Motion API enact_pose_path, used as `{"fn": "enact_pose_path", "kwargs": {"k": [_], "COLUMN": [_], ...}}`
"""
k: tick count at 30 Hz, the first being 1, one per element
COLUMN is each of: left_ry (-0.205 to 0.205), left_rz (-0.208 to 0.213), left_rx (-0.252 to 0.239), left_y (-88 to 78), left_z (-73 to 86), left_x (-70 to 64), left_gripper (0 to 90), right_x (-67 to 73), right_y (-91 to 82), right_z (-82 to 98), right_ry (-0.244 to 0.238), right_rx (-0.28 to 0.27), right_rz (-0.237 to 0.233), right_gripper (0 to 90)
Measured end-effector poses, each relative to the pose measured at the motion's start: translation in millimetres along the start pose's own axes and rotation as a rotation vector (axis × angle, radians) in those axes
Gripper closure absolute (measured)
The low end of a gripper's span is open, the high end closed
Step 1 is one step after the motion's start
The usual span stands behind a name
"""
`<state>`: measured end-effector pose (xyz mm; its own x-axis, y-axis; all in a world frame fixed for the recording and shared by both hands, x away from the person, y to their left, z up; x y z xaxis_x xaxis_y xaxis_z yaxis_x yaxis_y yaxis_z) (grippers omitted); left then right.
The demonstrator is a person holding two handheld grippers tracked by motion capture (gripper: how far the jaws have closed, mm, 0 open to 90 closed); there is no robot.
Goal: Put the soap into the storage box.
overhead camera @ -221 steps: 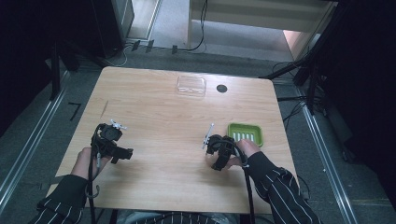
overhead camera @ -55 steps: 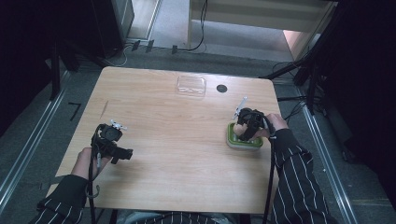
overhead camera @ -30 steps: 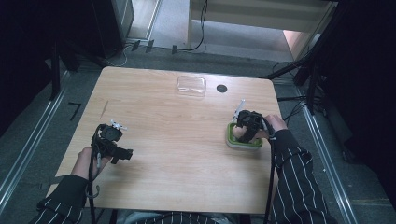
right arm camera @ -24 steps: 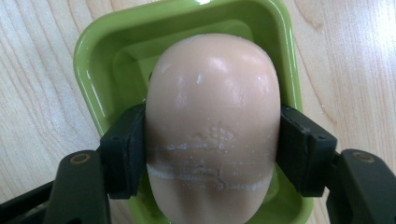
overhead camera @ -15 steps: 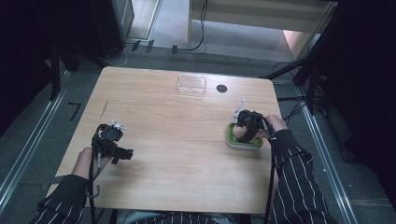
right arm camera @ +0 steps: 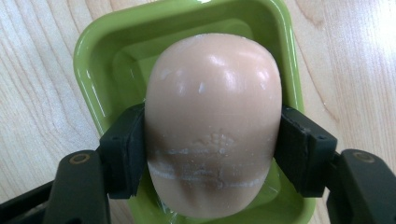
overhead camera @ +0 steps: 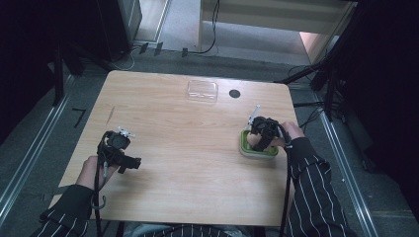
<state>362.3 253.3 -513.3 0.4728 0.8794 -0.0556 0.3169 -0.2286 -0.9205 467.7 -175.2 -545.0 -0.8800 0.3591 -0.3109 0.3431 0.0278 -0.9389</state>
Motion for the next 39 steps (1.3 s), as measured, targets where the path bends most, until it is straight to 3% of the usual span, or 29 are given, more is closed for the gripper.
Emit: {"fn": "enact_pose_path", "kwargs": {"k": [11,21,27,29,30,34,39], "left_ry": [0.001,0.001,-0.001,-0.001,-0.001,0.0,0.0], "left_rz": [0.0,0.0,0.001,0.001,-0.001,0.0,0.0], "left_rx": [-0.001,0.003,0.001,0.0,-0.002,0.0,-0.002], "left_y": [-0.3,-1.1,-1.3,-1.4,-1.5,-1.5,-1.4], "left_z": [0.2,0.9,0.9,0.9,0.7,0.8,0.5], "left_x": [0.2,0.3,0.6,0.7,0.7,0.4,0.2], "left_gripper": [14.8,14.8,14.8,14.8,14.8,14.8,14.8], "right_x": [-0.1,-2.1,-4.5,-4.6,-3.2,-0.5,2.8], "right_y": [-0.1,-7.6,-20.5,-25.5,-30.5,-39.1,-45.4], "right_z": [0.4,-1.9,-4.4,-7.0,-9.6,-14.4,-20.1], "right_ry": [-0.001,-0.012,0.035,0.059,0.096,0.14,0.167], "right_rx": [0.011,0.024,-0.014,-0.039,-0.056,-0.084,-0.104], "right_rz": [0.001,0.039,0.037,0.031,0.015,0.006,0.004], "right_gripper": [31.9,27.0,23.7,22.1,19.5,14.4,13.2]}}
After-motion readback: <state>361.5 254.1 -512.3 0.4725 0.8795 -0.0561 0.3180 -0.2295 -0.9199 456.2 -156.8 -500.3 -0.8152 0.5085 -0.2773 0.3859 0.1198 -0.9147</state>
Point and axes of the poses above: each handheld gripper's, and its own axes: y roughly forward along the jaws, z roughly out of its underside, x roughly to its left, the point moved 10 cm from there along y, roughly forward along the jaws, and after that the axes turned 12 degrees about z, right-handed, at the moved point
